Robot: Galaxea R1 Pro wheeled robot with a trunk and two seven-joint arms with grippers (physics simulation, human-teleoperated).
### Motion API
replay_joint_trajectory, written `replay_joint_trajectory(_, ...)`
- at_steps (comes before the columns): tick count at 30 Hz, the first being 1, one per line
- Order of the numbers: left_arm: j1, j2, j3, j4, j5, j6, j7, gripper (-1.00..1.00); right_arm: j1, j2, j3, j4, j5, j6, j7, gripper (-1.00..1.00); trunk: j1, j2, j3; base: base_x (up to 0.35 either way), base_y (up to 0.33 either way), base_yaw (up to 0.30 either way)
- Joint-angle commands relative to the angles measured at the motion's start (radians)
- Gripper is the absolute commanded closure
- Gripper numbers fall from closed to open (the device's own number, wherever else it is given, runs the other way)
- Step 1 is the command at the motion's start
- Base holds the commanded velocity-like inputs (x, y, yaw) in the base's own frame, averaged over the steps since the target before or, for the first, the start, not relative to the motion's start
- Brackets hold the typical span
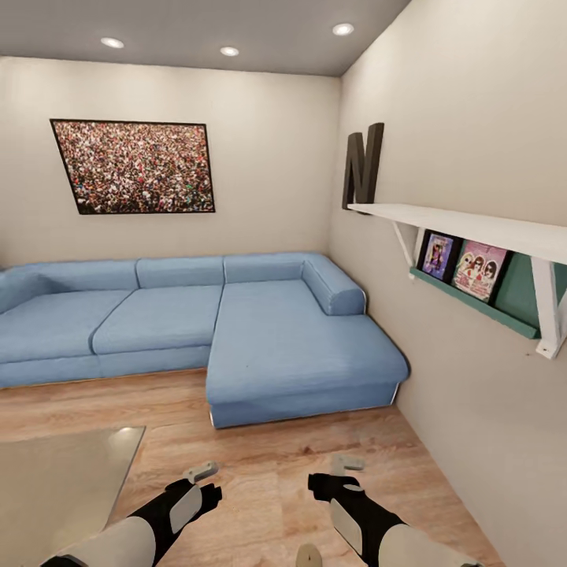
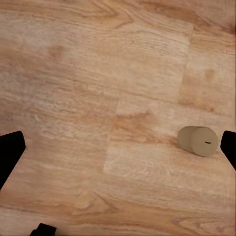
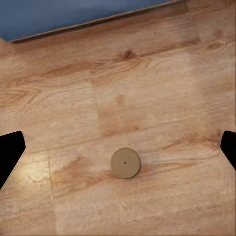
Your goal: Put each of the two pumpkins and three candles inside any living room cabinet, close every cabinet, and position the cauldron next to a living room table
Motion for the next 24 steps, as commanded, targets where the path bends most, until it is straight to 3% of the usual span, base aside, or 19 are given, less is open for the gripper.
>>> replay_joint_trajectory(1, -0.001, 0.001, -0.008, -0.002, 0.008, 0.004, 0.007, -1.0, 0.0, -0.001, 0.009, -0.002, -0.007, 0.004, -0.007, -1.0, 0.0, -0.001, -0.001, 0.147, 0.0, 0.276)
replay_joint_trajectory(14, -0.001, -0.001, -0.011, -0.002, 0.008, 0.004, 0.007, -1.0, 0.0, -0.001, 0.009, -0.002, -0.007, 0.003, -0.002, -1.0, 0.0, -0.001, -0.001, 0.034, 0.0, 0.264)
replay_joint_trajectory(19, -0.001, -0.001, -0.012, -0.002, 0.008, 0.004, 0.007, -1.0, 0.0, -0.001, 0.009, -0.002, -0.007, 0.002, 0.002, -1.0, 0.0, -0.001, -0.001, 0.0, -0.033, 0.055)
replay_joint_trajectory(24, -0.001, -0.001, -0.013, -0.002, 0.008, 0.004, 0.007, -1.0, 0.0, -0.002, 0.009, -0.002, -0.007, 0.001, 0.002, -1.0, 0.0, -0.001, -0.001, 0.0, -0.235, 0.005)
